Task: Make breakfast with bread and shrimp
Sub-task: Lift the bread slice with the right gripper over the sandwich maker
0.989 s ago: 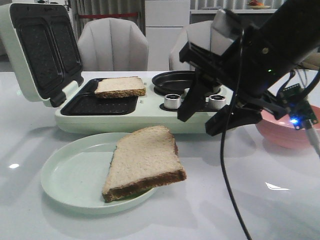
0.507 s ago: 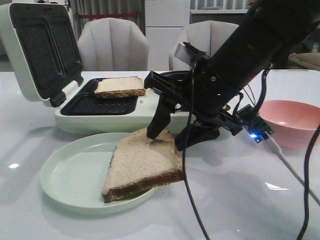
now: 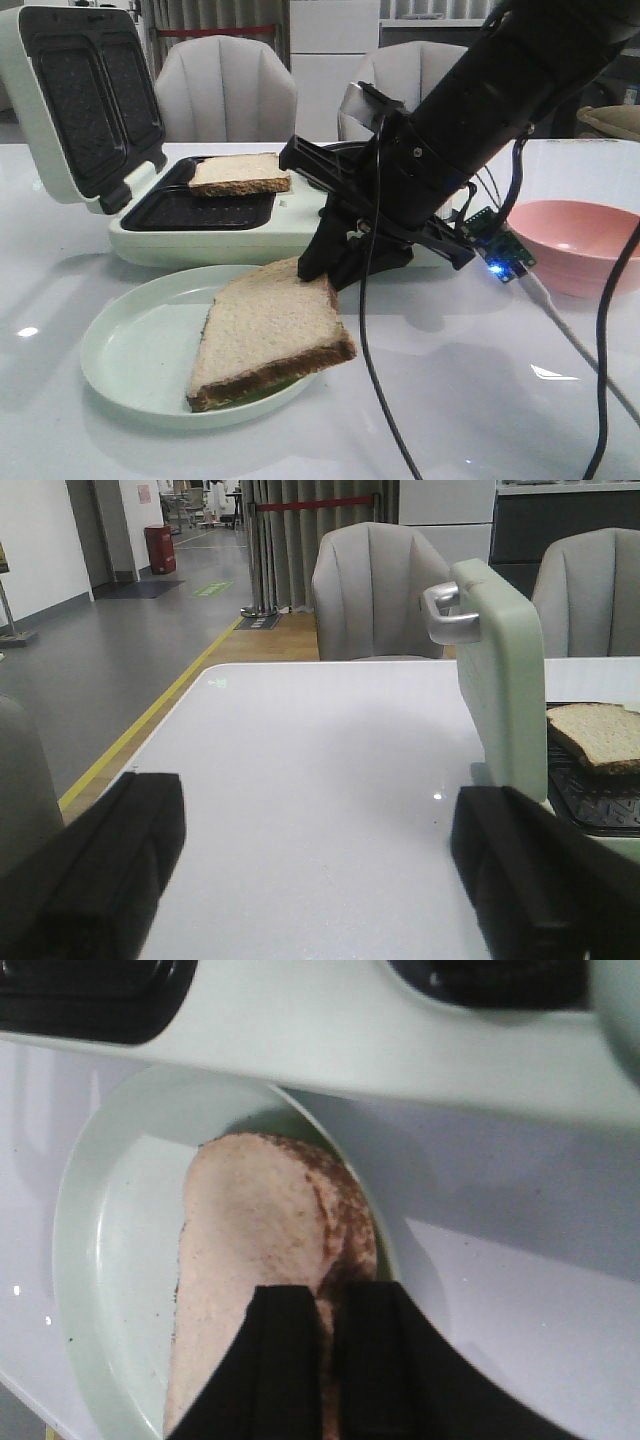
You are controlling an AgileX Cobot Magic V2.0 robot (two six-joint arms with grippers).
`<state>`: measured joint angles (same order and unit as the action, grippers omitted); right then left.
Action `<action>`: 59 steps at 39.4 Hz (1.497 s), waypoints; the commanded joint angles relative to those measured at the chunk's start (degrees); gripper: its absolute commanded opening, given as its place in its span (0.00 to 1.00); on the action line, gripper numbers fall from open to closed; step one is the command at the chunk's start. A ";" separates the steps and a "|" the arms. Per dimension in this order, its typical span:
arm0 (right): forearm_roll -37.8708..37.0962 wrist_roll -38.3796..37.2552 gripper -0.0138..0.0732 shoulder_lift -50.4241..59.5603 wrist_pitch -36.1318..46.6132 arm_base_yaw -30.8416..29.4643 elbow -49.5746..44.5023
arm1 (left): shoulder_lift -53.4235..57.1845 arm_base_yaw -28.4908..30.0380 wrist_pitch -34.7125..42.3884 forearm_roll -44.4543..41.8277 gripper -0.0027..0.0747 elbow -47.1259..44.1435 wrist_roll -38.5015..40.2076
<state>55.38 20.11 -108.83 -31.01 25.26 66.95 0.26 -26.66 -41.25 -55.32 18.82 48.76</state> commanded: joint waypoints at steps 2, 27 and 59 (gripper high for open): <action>2.02 0.78 0.31 3.38 -1.82 -0.07 2.08 | -0.26 -0.35 2.93 -1.96 0.82 1.27 0.17; 7.18 3.26 0.31 8.15 4.57 0.10 15.05 | -0.26 -0.35 2.93 -1.96 0.82 1.27 0.17; 6.24 6.42 0.69 -14.89 5.29 0.68 42.08 | -0.26 -0.35 2.93 -1.96 0.82 1.27 0.17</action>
<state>60.57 23.90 -127.77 -28.29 25.97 106.69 0.26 -26.66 -41.25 -55.32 18.82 48.76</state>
